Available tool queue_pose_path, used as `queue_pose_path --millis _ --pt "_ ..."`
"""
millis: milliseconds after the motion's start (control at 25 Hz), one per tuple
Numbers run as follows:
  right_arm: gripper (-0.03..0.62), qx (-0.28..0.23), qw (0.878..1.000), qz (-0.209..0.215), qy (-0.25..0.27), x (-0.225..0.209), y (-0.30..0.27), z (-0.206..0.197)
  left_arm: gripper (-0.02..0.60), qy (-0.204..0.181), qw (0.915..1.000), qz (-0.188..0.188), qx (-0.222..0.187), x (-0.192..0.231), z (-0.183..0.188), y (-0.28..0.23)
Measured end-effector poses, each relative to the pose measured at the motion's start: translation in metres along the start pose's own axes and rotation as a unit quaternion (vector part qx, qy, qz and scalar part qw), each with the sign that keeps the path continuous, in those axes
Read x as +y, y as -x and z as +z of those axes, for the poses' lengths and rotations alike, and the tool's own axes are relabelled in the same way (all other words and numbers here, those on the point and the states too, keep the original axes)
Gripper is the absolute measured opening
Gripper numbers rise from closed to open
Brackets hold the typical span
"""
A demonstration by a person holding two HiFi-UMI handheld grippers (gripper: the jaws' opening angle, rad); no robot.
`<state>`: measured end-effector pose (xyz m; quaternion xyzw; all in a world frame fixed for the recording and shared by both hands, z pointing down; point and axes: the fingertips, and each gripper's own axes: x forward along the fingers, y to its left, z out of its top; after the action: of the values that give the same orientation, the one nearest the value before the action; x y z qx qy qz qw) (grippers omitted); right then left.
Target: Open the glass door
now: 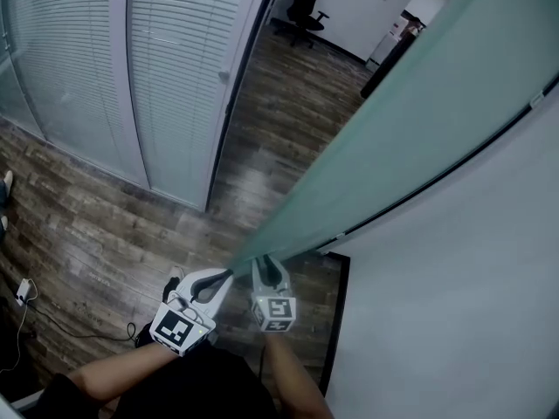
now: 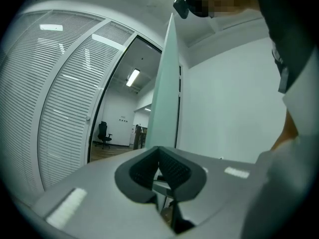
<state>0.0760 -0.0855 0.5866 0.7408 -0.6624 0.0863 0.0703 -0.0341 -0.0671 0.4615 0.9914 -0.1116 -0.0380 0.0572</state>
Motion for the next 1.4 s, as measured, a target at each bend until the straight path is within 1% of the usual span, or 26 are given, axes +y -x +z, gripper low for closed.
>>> queue_pose_path --millis 160,200,320,400,520,640,680,720,800,880,960,1120,1240,1320,1400 --pt "0.101 -0.001 1.000 -0.002 -0.003 -0.002 0.012 -0.004 0.002 0.000 0.9999 0.000 -0.010 -0.002 0.009 -0.009" --pt "0.101 -0.002 1.000 -0.002 -0.004 -0.001 0.015 -0.006 0.013 -0.001 0.9999 -0.001 -0.014 -0.003 0.011 -0.011" --pt "0.103 -0.006 1.000 -0.001 -0.007 -0.001 0.019 -0.009 0.077 0.000 0.9998 -0.007 -0.017 -0.006 0.010 -0.016" --pt "0.103 -0.007 1.000 -0.001 -0.006 -0.002 0.021 -0.012 0.092 0.002 0.9997 -0.014 -0.018 -0.007 0.009 -0.018" --pt "0.103 -0.016 1.000 -0.004 -0.007 -0.001 0.030 -0.012 0.092 0.000 0.9994 -0.029 -0.020 -0.013 0.013 -0.021" --pt "0.103 -0.029 0.999 -0.008 -0.010 -0.001 0.039 -0.012 0.092 -0.019 0.9985 -0.047 -0.022 -0.023 0.015 -0.024" --pt "0.103 -0.031 0.999 -0.009 -0.010 0.000 0.040 -0.014 0.081 -0.023 0.9982 -0.050 -0.024 -0.026 0.015 -0.024" --pt "0.104 -0.033 0.999 -0.011 -0.010 0.000 0.040 -0.015 0.063 -0.023 0.9981 -0.052 -0.024 -0.028 0.015 -0.024" --pt "0.106 -0.029 0.999 -0.016 -0.005 0.000 0.040 -0.019 0.063 -0.014 0.9981 -0.056 -0.020 -0.027 0.011 -0.025" --pt "0.114 -0.019 0.999 -0.030 -0.004 0.000 0.047 -0.026 0.061 -0.005 0.9979 -0.064 -0.012 -0.029 0.007 -0.024" --pt "0.127 -0.020 0.998 -0.052 -0.011 0.001 0.063 -0.029 0.061 0.002 0.9971 -0.076 -0.005 -0.035 0.006 -0.019" --pt "0.131 -0.016 0.996 -0.091 -0.010 0.014 0.096 -0.043 0.064 -0.005 0.9945 -0.103 0.018 -0.046 -0.002 -0.010" --pt "0.147 -0.004 0.992 -0.118 -0.032 0.027 0.114 -0.061 0.064 0.005 0.9909 -0.133 0.025 -0.054 -0.003 -0.009" --pt "0.150 -0.001 0.990 -0.134 -0.048 0.041 0.124 -0.065 0.064 0.010 0.9876 -0.153 0.034 -0.060 -0.002 -0.008" --pt "0.153 -0.004 0.987 -0.149 -0.054 0.053 0.132 -0.064 0.063 0.007 0.9842 -0.171 0.043 -0.067 -0.003 -0.007"
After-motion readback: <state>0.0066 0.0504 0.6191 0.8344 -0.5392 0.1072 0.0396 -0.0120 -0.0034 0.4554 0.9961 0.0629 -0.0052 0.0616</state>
